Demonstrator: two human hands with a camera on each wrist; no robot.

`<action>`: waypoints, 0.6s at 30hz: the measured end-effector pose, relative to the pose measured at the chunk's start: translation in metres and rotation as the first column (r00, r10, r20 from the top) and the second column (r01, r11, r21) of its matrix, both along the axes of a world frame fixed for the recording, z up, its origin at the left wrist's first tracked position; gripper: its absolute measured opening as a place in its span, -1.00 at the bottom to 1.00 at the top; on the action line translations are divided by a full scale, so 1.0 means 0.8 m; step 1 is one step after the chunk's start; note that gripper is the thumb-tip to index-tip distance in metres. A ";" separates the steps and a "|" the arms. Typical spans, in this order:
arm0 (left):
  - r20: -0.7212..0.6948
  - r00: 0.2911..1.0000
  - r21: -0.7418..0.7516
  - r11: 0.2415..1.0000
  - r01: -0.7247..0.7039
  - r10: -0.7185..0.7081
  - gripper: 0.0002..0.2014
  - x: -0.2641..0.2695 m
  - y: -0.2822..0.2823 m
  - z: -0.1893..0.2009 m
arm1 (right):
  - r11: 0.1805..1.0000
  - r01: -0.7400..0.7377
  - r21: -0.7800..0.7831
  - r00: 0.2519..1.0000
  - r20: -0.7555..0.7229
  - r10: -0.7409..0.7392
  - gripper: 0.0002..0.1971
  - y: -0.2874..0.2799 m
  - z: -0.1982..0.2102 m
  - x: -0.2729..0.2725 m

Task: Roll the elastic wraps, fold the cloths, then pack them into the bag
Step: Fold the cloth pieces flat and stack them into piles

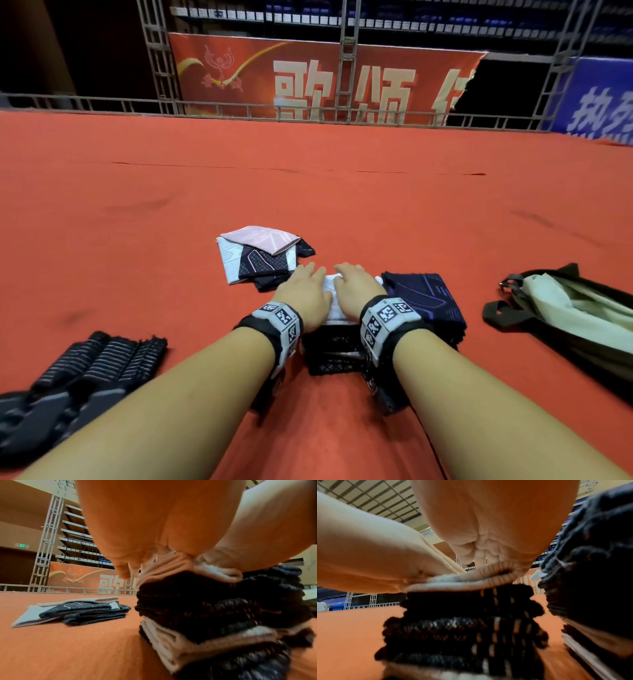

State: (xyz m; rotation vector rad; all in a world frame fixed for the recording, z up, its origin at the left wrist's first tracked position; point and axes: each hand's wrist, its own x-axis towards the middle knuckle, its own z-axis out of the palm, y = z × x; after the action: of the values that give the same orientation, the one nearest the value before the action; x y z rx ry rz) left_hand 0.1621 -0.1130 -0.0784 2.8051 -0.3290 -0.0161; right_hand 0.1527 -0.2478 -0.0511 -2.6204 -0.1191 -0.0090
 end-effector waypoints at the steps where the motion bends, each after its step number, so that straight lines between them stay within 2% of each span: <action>1: -0.024 1.000 0.038 0.999 0.019 -0.018 -0.24 0.003 -0.003 -0.010 | 1.000 -0.019 -0.007 0.999 -0.032 0.019 -0.53 0.003 -0.005 0.000; 2: -0.063 0.998 0.089 0.996 0.027 -0.022 -0.14 0.002 -0.005 -0.018 | 1.000 -0.028 -0.013 0.997 -0.072 0.027 -0.50 0.005 -0.012 0.000; 3: -0.107 0.994 0.115 0.993 0.026 -0.014 -0.14 0.000 -0.005 -0.026 | 0.999 -0.027 -0.022 0.994 -0.105 0.024 -0.46 0.006 -0.021 -0.002; 5: -0.158 0.987 0.115 0.993 0.015 0.004 -0.28 -0.004 -0.007 -0.033 | 0.999 -0.014 -0.037 0.992 -0.129 0.009 -0.38 0.007 -0.038 -0.008; 7: -0.180 0.983 0.104 0.995 -0.005 0.024 -0.30 -0.010 -0.007 -0.030 | 0.999 -0.004 -0.040 0.992 -0.127 -0.001 -0.34 0.005 -0.047 -0.011; 13: -0.196 0.981 0.001 1.000 -0.010 0.010 -0.37 -0.007 -0.003 -0.042 | 0.999 -0.024 -0.026 0.981 -0.192 0.019 -0.29 0.000 -0.049 -0.003; 18: -0.235 0.972 -0.080 0.997 0.015 -0.033 -0.32 0.001 0.004 -0.056 | 0.998 -0.020 -0.066 0.978 -0.209 0.006 -0.27 -0.001 -0.057 -0.005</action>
State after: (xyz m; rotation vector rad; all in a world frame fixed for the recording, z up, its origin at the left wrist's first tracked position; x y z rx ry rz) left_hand 0.1631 -0.1100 -0.1231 2.6849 -0.2990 -0.3324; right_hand 0.1490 -0.2486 -0.0970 -2.6688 -0.0638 0.2793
